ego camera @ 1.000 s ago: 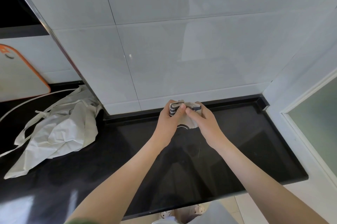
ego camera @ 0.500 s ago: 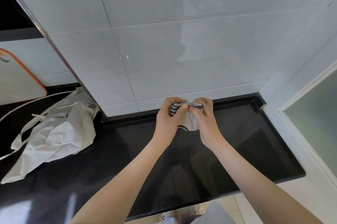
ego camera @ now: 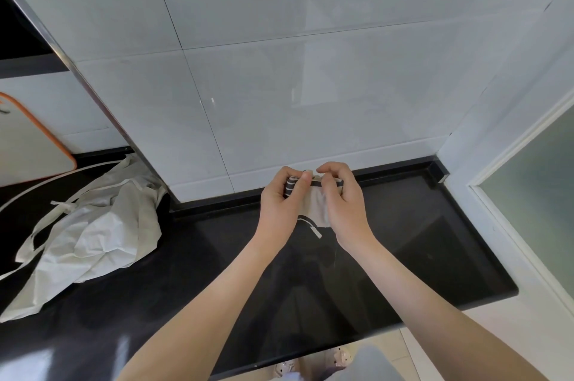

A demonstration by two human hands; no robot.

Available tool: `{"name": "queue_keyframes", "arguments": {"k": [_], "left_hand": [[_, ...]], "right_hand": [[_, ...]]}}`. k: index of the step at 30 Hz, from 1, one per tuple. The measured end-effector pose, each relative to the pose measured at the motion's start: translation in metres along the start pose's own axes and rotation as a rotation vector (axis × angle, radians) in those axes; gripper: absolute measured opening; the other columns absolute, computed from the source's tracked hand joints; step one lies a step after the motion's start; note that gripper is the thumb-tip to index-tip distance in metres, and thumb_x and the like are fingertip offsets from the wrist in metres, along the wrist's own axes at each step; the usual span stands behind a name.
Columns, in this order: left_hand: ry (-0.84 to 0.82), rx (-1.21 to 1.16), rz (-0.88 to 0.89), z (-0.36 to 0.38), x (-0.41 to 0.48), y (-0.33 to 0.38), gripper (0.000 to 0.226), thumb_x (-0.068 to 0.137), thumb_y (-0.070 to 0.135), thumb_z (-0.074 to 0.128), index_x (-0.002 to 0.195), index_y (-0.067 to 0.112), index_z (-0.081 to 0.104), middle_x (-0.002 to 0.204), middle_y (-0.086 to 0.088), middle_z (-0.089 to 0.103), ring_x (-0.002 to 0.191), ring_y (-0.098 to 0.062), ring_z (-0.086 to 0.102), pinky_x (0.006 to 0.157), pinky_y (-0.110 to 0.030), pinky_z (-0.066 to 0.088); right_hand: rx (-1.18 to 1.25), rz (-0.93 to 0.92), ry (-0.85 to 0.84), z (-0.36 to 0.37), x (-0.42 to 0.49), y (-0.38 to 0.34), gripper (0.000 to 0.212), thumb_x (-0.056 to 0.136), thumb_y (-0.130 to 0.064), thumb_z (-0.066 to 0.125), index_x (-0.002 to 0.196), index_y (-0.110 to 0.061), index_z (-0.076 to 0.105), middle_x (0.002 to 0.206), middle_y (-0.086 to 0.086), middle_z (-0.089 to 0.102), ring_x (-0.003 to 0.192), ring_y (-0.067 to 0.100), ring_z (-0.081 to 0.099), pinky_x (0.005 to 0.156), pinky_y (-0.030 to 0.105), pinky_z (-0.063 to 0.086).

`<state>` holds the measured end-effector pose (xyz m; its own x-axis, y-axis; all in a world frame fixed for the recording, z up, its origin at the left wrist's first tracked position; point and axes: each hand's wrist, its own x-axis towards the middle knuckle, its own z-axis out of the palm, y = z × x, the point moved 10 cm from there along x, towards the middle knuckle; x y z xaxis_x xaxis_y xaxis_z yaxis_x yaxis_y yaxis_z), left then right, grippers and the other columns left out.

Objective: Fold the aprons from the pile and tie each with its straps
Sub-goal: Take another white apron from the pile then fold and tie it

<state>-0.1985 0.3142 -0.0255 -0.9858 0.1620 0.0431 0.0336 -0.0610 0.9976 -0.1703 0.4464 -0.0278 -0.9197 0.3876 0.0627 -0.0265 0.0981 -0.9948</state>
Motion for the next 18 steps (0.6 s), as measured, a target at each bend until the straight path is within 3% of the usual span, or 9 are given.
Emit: {"name": "queue_keyframes", "arguments": {"k": [4, 7, 9, 13, 15, 18], "left_hand": [[0.027, -0.015, 0.006, 0.001, -0.003, 0.001, 0.018, 0.095, 0.017, 0.058, 0.078, 0.017, 0.061, 0.077, 0.006, 0.064, 0.072, -0.009, 0.056, 0.068, -0.023, 0.046], [0.030, -0.030, 0.015, 0.005, -0.005, 0.003, 0.023, 0.096, 0.016, 0.057, 0.074, 0.020, 0.057, 0.078, 0.010, 0.063, 0.073, -0.008, 0.055, 0.067, -0.024, 0.046], [0.023, -0.039, 0.017, 0.006, -0.006, 0.003, 0.023, 0.097, 0.016, 0.056, 0.074, 0.020, 0.056, 0.080, 0.008, 0.064, 0.074, -0.009, 0.056, 0.066, -0.026, 0.047], [-0.025, -0.009, 0.014, 0.006, 0.000, 0.003, 0.015, 0.097, 0.018, 0.057, 0.082, 0.018, 0.056, 0.085, 0.002, 0.063, 0.078, -0.009, 0.056, 0.070, -0.027, 0.047], [-0.083, 0.072, -0.019, 0.008, 0.004, -0.002, 0.005, 0.096, 0.022, 0.057, 0.098, 0.019, 0.054, 0.090, 0.000, 0.062, 0.079, -0.008, 0.059, 0.069, -0.024, 0.049], [-0.233, 0.333, -0.049, 0.010, 0.007, -0.009, 0.015, 0.099, 0.032, 0.050, 0.109, 0.021, 0.054, 0.092, 0.003, 0.065, 0.078, -0.009, 0.061, 0.067, -0.022, 0.049]], "right_hand": [[0.061, -0.002, 0.038, -0.005, -0.001, -0.001, 0.023, 0.099, -0.007, 0.042, 0.108, -0.026, 0.052, 0.089, -0.010, 0.054, 0.082, 0.003, 0.053, 0.072, 0.016, 0.045], [0.080, 0.307, 0.047, -0.004, 0.000, 0.022, 0.012, 0.096, -0.022, 0.046, 0.100, -0.016, 0.056, 0.088, -0.002, 0.058, 0.080, 0.014, 0.057, 0.062, 0.024, 0.046], [0.026, 0.445, -0.012, 0.001, -0.003, 0.033, 0.026, 0.095, -0.030, 0.046, 0.083, -0.012, 0.060, 0.079, 0.002, 0.060, 0.072, 0.020, 0.060, 0.052, 0.027, 0.045], [0.101, 0.250, 0.046, -0.006, 0.000, 0.019, 0.030, 0.096, -0.021, 0.046, 0.068, -0.011, 0.049, 0.066, -0.002, 0.051, 0.067, 0.015, 0.048, 0.061, 0.030, 0.039], [0.020, 0.151, 0.058, -0.010, 0.001, 0.012, 0.031, 0.098, -0.017, 0.042, 0.069, -0.007, 0.046, 0.064, 0.000, 0.046, 0.064, 0.012, 0.043, 0.060, 0.030, 0.036], [-0.154, 0.020, -0.018, -0.009, 0.003, 0.003, 0.032, 0.101, -0.017, 0.040, 0.070, -0.008, 0.046, 0.064, 0.001, 0.045, 0.059, 0.009, 0.040, 0.056, 0.024, 0.033]]}}
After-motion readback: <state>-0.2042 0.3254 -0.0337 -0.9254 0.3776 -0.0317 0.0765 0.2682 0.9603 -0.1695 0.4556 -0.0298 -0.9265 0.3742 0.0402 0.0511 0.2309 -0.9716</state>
